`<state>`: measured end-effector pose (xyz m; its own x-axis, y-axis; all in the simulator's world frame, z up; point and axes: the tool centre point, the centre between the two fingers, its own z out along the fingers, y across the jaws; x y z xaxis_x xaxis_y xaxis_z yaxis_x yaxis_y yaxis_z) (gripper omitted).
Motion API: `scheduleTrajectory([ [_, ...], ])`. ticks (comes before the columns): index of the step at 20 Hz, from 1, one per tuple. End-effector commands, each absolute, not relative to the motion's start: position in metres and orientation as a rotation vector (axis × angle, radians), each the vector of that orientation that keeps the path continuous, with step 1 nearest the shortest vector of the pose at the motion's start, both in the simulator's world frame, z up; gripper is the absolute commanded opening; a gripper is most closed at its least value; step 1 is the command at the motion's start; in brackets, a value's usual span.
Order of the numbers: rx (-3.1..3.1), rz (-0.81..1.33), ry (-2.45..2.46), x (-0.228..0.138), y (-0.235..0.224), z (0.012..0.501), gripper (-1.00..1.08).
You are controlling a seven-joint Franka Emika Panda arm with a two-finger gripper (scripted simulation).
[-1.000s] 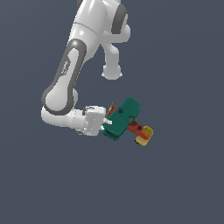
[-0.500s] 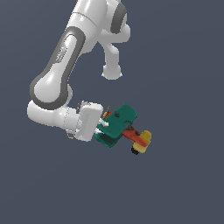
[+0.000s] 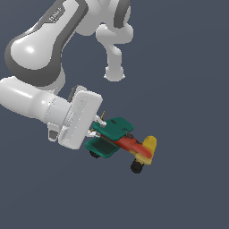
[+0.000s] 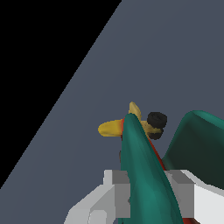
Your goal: Pick up the object and move it to a goal position.
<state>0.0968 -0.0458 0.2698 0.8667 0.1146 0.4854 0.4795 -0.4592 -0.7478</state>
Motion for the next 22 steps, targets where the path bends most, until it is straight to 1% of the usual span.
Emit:
scheduleTrajectory([
  [1, -2.043, -0.527, -0.514, 0.104, -0.047, 0.297, -1.00],
  [7, -2.076, -0.686, -0.694, 0.112, -0.045, 0.353, -1.00],
  [12, -2.091, -0.820, -0.847, 0.111, -0.040, 0.400, -1.00],
  [17, -2.095, -0.961, -1.008, 0.101, -0.031, 0.446, -1.00],
  [22, -2.083, -1.112, -1.180, 0.082, -0.018, 0.492, -1.00],
])
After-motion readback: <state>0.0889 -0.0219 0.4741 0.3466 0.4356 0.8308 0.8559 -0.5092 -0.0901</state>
